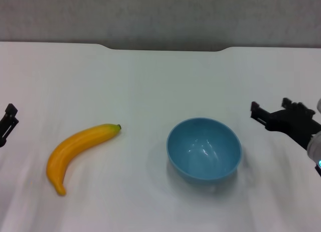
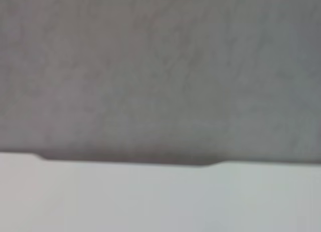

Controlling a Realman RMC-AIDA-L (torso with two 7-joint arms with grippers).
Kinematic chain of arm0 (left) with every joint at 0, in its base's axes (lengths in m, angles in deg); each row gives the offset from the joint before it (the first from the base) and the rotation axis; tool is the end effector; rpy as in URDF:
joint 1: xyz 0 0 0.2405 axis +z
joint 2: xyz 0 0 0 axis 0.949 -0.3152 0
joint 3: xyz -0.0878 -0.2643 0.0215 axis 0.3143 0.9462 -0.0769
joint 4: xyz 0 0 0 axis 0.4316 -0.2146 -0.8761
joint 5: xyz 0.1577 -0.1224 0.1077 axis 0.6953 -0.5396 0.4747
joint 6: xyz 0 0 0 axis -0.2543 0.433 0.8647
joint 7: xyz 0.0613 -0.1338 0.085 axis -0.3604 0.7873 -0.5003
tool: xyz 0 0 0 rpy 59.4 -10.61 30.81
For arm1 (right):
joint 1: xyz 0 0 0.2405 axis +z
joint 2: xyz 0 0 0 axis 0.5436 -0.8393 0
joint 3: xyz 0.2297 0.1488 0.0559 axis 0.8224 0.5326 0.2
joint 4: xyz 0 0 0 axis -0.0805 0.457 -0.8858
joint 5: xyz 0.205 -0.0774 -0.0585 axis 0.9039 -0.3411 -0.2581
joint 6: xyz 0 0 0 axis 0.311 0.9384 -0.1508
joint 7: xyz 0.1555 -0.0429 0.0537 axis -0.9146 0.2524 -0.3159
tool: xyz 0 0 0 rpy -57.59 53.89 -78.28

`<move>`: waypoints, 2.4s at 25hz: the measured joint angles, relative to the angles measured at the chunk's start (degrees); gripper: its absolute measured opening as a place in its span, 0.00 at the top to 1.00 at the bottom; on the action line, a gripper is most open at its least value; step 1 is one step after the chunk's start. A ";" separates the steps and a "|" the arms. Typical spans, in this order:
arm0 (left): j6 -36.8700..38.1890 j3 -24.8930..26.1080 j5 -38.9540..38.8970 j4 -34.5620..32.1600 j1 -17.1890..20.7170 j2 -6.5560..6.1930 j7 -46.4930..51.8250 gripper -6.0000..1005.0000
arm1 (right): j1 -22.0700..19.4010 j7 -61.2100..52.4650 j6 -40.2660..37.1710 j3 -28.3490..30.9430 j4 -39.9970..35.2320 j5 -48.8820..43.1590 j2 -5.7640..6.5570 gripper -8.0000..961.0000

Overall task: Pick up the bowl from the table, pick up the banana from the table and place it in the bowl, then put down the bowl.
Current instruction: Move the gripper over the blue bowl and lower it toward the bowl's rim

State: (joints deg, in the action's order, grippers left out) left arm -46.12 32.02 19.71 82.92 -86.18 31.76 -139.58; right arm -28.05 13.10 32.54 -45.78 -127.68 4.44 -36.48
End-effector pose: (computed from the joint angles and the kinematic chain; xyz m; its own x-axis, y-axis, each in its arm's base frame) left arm -0.3977 0.3263 0.0028 0.5395 -0.0219 0.8417 0.8315 -0.1433 -0.5367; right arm 0.3006 0.3742 -0.0528 0.6680 -0.3944 -0.6310 -0.7343 -0.2124 -0.6447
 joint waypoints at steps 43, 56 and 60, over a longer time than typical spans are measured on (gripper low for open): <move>-1.09 0.00 0.17 0.55 0.19 0.07 0.05 0.11 | 12.93 -40.39 31.73 0.36 0.29 -35.98 -0.27 0.11; -1.07 0.00 0.25 0.55 0.24 0.16 0.05 0.11 | 14.07 -40.70 28.08 -2.26 3.69 -34.95 -0.28 0.13; -1.07 -0.49 0.25 0.67 0.19 0.16 0.05 0.11 | 14.23 -41.13 28.11 -3.00 3.69 -34.95 -0.28 0.15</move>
State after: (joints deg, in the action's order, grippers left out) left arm -47.19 31.53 19.97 83.60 -85.98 31.92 -139.53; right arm -13.82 -28.03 60.64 -48.77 -123.99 -30.51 -36.76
